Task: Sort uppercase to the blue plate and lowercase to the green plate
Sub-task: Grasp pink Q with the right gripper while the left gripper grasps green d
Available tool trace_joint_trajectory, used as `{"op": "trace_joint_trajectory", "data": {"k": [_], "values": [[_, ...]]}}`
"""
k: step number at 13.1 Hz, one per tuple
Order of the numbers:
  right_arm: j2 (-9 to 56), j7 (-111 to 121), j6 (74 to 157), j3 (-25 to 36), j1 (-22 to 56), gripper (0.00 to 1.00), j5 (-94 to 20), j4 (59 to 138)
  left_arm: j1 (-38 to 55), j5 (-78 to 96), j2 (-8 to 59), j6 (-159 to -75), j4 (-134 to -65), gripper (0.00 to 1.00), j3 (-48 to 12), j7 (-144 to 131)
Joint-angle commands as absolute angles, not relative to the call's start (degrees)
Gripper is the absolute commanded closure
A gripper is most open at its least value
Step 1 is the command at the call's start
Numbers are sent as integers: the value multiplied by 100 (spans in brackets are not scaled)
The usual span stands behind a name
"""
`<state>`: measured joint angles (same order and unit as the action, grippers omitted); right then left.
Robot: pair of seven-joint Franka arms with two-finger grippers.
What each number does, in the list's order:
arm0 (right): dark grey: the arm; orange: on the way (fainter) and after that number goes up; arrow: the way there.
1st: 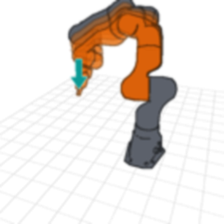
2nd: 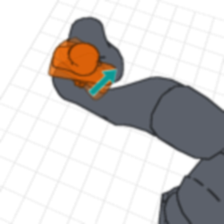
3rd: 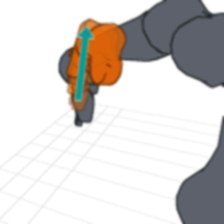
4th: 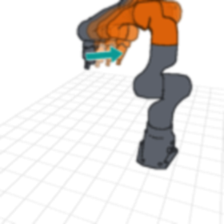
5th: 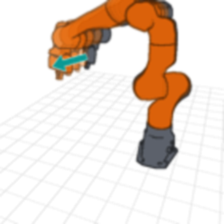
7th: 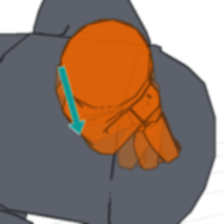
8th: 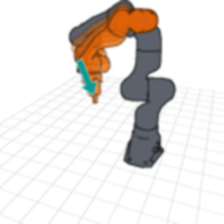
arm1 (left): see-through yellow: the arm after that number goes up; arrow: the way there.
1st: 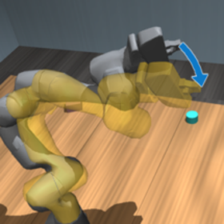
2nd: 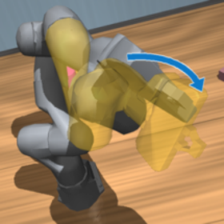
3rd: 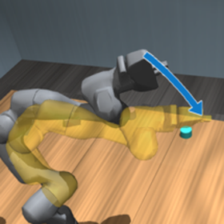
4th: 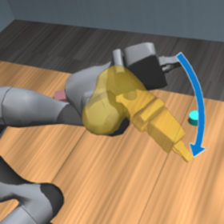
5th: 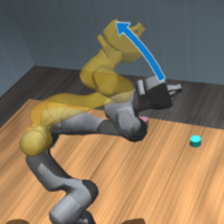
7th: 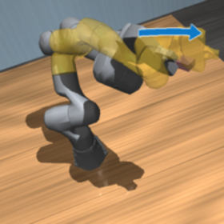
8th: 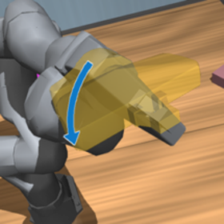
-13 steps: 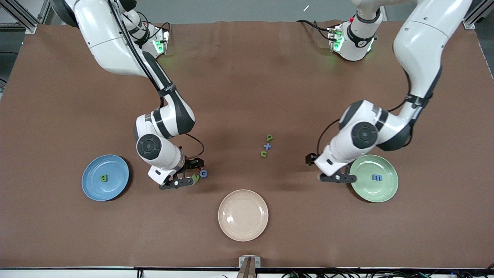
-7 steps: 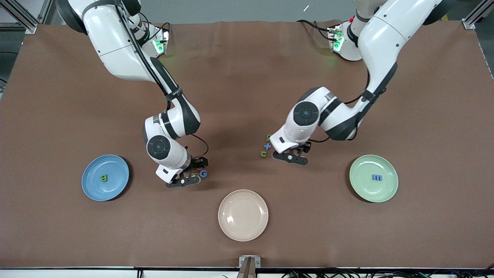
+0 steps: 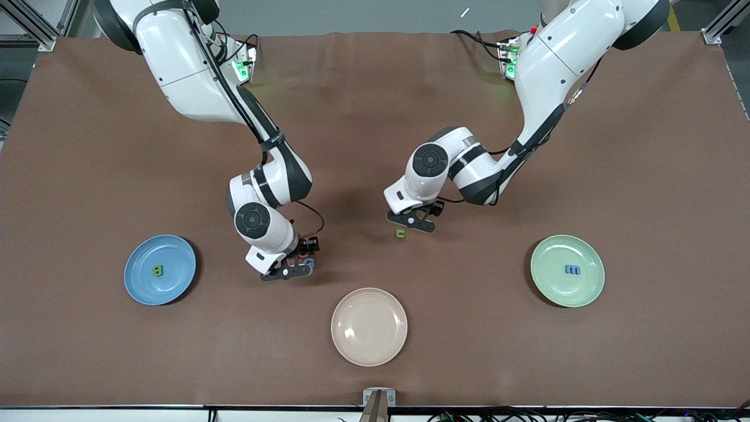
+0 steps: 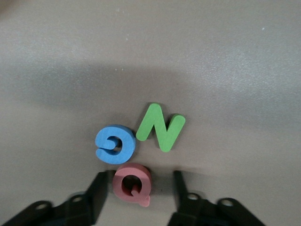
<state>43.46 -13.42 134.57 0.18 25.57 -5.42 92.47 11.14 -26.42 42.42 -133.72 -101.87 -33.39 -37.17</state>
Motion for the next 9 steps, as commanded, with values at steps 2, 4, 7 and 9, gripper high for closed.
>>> {"op": "trace_joint_trajectory", "data": {"k": [2, 4, 7, 9], "values": [[4315, -1450, 13518, 35, 2575, 84, -510, 9308, 1283, -3006, 4482, -13464, -10064, 23, -3296, -3788], [4281, -1459, 13465, 35, 2514, 98, -518, 9299, 1380, -3006, 4526, -13544, -10072, 24, -3287, -3797], [4132, -1354, 13369, 62, 2041, 100, -519, 9229, 1389, -3015, 4588, -13544, -10072, 37, -3287, -3727], [3991, -830, 12975, 62, 1584, 100, -519, 9027, 1380, -3015, 4588, -13544, -10064, 42, -3287, -3700]]}}
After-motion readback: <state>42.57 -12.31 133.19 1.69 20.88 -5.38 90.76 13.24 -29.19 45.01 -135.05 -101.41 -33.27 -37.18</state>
